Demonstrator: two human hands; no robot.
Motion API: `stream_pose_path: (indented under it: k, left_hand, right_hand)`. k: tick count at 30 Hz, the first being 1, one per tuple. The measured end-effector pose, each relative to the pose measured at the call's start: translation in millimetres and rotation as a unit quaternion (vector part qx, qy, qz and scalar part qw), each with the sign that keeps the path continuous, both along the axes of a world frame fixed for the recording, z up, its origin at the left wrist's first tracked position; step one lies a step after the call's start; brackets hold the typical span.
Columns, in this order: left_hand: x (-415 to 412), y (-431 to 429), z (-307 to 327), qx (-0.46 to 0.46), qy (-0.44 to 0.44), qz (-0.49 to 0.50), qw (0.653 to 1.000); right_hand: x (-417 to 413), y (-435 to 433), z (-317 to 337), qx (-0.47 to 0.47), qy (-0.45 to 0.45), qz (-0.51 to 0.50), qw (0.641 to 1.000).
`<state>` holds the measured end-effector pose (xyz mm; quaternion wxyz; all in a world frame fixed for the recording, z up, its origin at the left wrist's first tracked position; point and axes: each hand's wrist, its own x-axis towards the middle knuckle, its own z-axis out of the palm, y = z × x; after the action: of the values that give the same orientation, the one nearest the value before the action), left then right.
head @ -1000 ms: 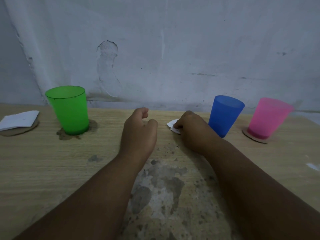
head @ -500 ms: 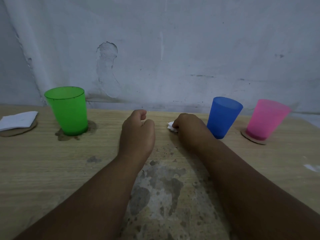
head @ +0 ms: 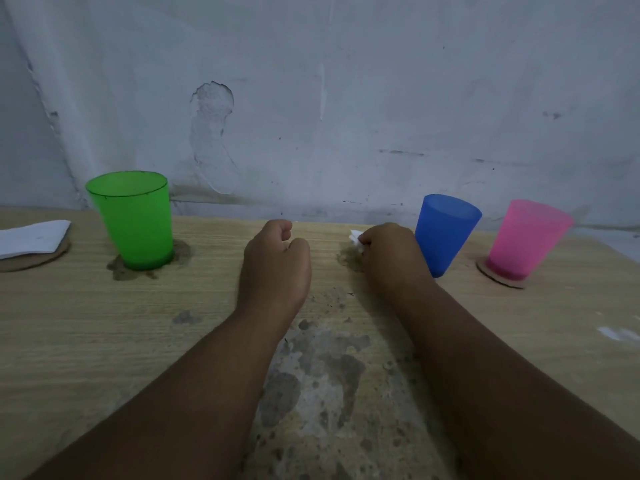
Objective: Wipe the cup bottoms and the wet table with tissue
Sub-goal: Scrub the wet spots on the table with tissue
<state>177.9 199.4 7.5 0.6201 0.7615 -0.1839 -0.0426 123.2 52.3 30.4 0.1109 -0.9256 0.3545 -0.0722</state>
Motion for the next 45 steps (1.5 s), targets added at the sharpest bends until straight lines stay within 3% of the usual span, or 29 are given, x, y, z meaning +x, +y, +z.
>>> stream_pose_path:
  k: [3, 8, 10, 12, 14, 17, 20, 23, 29, 32, 34, 36, 40, 45]
  left_hand:
    - [-0.7, 0.3, -0.2, 0.007, -0.001, -0.003, 1.0]
    - [-0.8, 0.8, 0.5, 0.023, -0.003, -0.011, 1.0]
    - [-0.7, 0.2, 0.1, 0.023, -0.003, -0.01, 1.0]
    - [0.3, 0.1, -0.3, 0.022, 0.0, -0.01, 1.0]
    - [0.4, 1.1, -0.5, 0.02, 0.004, -0.01, 1.0]
    - [-0.4, 1.5, -0.2, 0.017, 0.002, -0.006, 1.0]
    - [-0.2, 1.0, -0.1, 0.014, -0.002, -0.004, 1.0]
    - [-0.3, 0.6, -0.3, 0.019, -0.01, -0.01, 1.0]
    - [0.5, 1.3, -1.1, 0.019, -0.012, -0.008, 1.0]
    - [0.2, -0.2, 0.4, 0.023, -0.016, -0.008, 1.0]
    - [-0.2, -0.4, 1.3, 0.023, -0.015, -0.005, 1.0]
    - [-0.6, 0.3, 1.1, 0.026, -0.015, -0.003, 1.0]
    - [-1.1, 0.5, 1.4, 0.032, -0.015, -0.001, 0.999]
    - [-2.1, 0.4, 1.9, 0.036, -0.017, 0.002, 0.999]
  right_hand:
    - [24.2, 9.8, 17.2, 0.079, 0.161, -0.028, 0.983]
    - [30.6, 24.3, 26.9, 0.05, 0.22, 0.042, 0.973]
    - [17.3, 21.9, 14.3, 0.008, 0.159, 0.09, 0.983]
    - [0.2, 18.1, -4.1, -0.063, 0.012, 0.129, 0.99]
    - [-10.2, 11.9, -14.0, -0.065, -0.03, 0.143, 0.987]
    - [-15.4, 7.1, -13.7, -0.037, -0.042, 0.133, 0.99]
    - [-20.1, 4.6, -10.4, -0.002, -0.127, 0.089, 0.988]
    - [-20.5, 2.3, -6.3, 0.043, -0.244, 0.026, 0.969]
    - [-18.8, -0.3, -7.3, 0.181, -0.327, -0.01, 0.927]
    - [-12.8, 4.8, -0.4, 0.132, -0.262, 0.044, 0.955]
    - [-3.5, 8.4, 3.9, 0.068, -0.132, 0.06, 0.987]
    - [3.2, 10.4, 1.4, 0.024, -0.044, 0.069, 0.996]
    - [1.6, 15.9, -6.0, -0.001, -0.05, 0.077, 0.996]
    - [4.7, 9.4, 2.1, 0.007, 0.013, 0.087, 0.996]
